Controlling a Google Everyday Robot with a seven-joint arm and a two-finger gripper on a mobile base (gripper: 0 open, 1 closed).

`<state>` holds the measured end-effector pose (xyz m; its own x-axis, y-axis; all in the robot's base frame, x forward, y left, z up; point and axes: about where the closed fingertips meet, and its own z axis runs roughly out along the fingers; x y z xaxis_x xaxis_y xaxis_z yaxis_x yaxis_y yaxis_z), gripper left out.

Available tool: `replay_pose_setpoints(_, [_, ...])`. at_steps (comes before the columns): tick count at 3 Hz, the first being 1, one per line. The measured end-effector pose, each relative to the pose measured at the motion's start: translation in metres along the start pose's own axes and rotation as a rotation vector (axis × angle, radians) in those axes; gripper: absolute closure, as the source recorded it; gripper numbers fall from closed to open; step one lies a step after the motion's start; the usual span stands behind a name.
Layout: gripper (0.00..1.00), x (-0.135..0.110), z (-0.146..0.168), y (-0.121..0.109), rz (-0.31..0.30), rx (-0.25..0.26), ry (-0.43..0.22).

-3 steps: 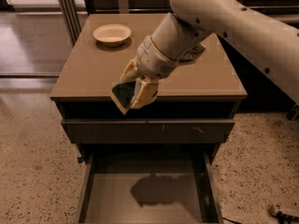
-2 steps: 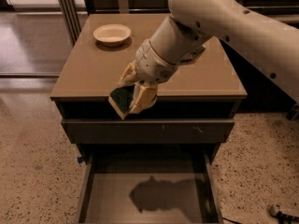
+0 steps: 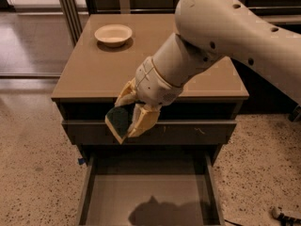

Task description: Place sponge into middle drawer

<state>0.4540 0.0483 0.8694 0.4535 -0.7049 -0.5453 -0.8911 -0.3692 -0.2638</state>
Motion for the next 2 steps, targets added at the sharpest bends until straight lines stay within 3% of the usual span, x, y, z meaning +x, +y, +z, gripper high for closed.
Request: replay_pose_setpoints(2, [1.0,0.017,0.025,0.024,-0.019,-0.004,-0.008])
